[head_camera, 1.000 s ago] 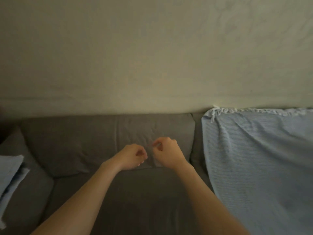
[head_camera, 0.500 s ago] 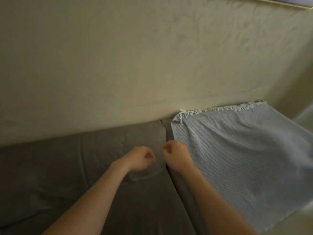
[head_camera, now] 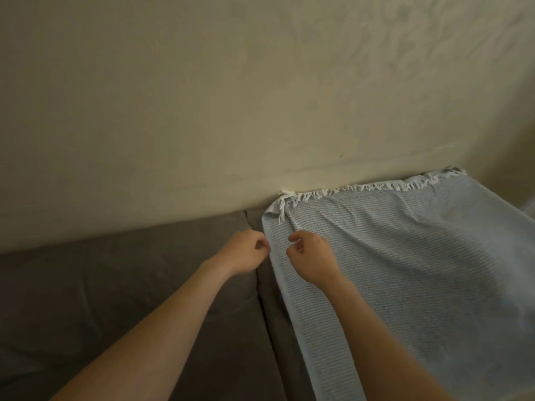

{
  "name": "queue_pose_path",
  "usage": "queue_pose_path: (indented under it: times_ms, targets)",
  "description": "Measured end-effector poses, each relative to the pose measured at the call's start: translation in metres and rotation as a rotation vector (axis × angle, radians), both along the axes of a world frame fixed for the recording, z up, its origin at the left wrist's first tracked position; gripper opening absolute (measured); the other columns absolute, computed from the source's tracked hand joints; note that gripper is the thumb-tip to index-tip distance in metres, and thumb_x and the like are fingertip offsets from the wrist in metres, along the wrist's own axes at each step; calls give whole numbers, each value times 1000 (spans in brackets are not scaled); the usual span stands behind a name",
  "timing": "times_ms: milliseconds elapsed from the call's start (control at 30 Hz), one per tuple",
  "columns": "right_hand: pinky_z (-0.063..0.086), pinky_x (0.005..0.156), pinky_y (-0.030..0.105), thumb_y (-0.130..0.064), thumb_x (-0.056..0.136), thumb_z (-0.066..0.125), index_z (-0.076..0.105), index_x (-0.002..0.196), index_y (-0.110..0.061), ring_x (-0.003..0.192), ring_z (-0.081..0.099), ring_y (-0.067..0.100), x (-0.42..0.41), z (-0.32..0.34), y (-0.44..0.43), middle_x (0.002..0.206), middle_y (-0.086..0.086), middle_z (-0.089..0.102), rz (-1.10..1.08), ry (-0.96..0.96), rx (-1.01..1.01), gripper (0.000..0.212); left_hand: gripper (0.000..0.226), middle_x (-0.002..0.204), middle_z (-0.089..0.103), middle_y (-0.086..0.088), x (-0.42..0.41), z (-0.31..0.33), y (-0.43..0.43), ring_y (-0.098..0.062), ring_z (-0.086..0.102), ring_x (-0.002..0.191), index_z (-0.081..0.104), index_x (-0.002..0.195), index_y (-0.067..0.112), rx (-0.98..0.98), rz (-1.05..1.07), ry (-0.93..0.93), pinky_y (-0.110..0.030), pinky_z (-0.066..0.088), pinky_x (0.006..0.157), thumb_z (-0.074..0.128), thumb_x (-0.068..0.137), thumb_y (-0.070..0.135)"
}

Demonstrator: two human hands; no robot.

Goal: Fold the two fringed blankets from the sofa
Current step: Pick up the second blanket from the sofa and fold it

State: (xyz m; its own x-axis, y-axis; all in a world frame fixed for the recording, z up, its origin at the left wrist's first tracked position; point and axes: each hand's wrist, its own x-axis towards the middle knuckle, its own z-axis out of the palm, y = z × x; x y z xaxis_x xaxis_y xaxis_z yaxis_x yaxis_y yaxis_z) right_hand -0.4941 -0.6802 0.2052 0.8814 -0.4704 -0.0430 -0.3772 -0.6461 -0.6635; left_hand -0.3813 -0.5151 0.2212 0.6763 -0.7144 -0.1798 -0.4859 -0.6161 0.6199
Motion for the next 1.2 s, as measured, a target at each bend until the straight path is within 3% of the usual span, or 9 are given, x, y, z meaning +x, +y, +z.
queue_pose_path:
  times_ms: [100,200,300,367,533,800,1000,1100,1200]
  targets:
    - [55,90,32,-29,97,61,71,123,-19,102,68,16,-12,-18,-75,105,-5,73,44,61,52,29,24,106,77,0,-4,-11,-59,-16,71,93,78,108,14,77,12,20,-34,57,82,56,104,24]
    - [52,72,22,-27,102,57,71,114,-17,84,67,12,-17,-40,-146,93,-3,74,48,124,75,21,21,96,74,6,0,-30,-114,-6,66,79,75,102,19,128,64,38,-23,50,67,55,106,24]
    - [53,60,34,-22,103,51,64,82,-18,54,53,9,-5,-58,-186,62,-7,62,17,153,57,24,20,108,74,2,11,-44,-150,-13,69,95,74,111,17,149,114,69,-35,60,86,55,105,23]
    - [47,60,36,-21,103,49,54,73,-23,52,48,8,10,-70,-200,59,-10,56,26,151,49,30,26,122,72,-2,19,-54,-170,-18,68,107,70,125,15,150,158,66,-41,58,97,57,105,24]
    - [53,85,32,-26,105,51,69,125,-11,94,67,17,61,-104,-221,111,2,75,167,157,-14,31,44,147,57,-9,50,-92,-203,-24,58,130,55,146,9,173,213,33,-41,51,108,57,105,23]
    - [55,100,43,-27,105,50,63,135,-12,114,67,25,145,-177,-236,129,7,70,289,273,-108,36,51,150,50,-13,134,-173,-234,-30,52,136,50,150,10,287,247,71,-51,45,114,58,102,25]
    - [51,108,55,-24,102,52,40,154,-27,132,59,27,217,-231,-244,160,4,45,402,354,-155,54,39,143,46,-11,189,-229,-257,-32,51,129,52,137,9,323,269,13,-55,47,105,56,102,26]
    - [52,105,58,-15,97,56,35,157,-33,136,55,33,250,-251,-247,168,6,28,473,369,-180,66,60,161,29,-17,211,-257,-262,-41,46,139,34,155,8,284,327,-29,-56,48,106,58,102,20]
    - [44,114,62,-4,93,55,30,162,-25,151,34,42,272,-269,-244,172,8,13,538,428,-166,77,77,175,1,-19,226,-282,-267,-48,30,153,7,166,5,199,450,52,-54,37,119,54,106,15]
